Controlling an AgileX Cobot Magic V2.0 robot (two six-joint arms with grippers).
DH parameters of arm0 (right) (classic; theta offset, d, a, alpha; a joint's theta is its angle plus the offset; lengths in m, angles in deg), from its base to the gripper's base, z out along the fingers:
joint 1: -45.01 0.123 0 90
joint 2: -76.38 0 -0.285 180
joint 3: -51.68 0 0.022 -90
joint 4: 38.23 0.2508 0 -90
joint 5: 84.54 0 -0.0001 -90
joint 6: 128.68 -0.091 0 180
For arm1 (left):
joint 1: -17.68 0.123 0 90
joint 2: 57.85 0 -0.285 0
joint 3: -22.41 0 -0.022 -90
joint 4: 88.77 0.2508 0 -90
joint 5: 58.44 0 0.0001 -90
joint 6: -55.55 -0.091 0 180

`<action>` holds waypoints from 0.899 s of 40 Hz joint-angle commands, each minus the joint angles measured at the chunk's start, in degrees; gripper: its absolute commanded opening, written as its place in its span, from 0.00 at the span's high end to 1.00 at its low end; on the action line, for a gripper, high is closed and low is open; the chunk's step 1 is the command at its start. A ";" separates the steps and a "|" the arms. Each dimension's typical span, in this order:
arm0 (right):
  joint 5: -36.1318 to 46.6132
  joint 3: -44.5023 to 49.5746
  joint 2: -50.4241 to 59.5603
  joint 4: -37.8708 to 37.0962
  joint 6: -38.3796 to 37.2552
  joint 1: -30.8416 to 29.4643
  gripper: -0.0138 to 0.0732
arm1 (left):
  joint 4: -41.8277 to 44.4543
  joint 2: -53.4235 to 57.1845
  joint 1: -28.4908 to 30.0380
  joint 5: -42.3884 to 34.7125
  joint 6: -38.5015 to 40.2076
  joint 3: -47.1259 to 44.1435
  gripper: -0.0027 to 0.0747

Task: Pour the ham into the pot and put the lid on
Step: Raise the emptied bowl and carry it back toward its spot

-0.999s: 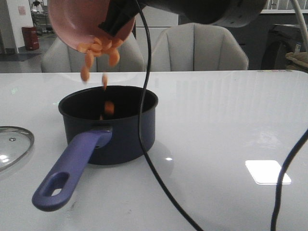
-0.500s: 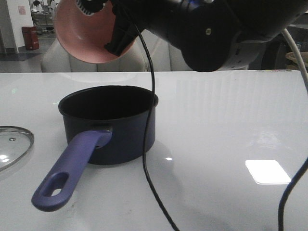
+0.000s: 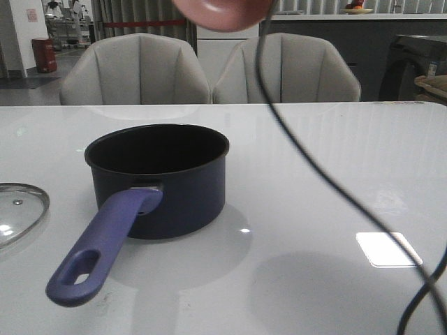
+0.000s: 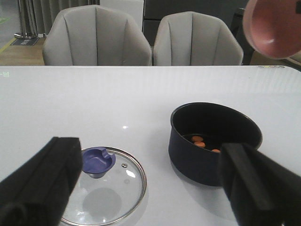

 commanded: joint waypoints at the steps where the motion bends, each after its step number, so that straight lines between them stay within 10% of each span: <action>1: -9.95 -1.51 6.99 8.85 3.02 -6.15 0.68 | -0.08 0.91 0.03 -4.08 0.16 1.48 0.15; 14: -52.08 -1.32 11.93 15.71 4.81 -32.22 0.68 | -0.08 0.91 0.03 -4.08 0.16 1.48 0.15; 24: -62.89 -1.32 11.85 -8.36 -15.26 -44.26 0.68 | -0.08 0.91 0.03 -4.08 0.16 1.48 0.15; 36: -69.62 -1.32 9.12 -29.34 -37.92 -44.95 0.68 | -0.08 0.91 0.03 -4.08 0.16 1.48 0.15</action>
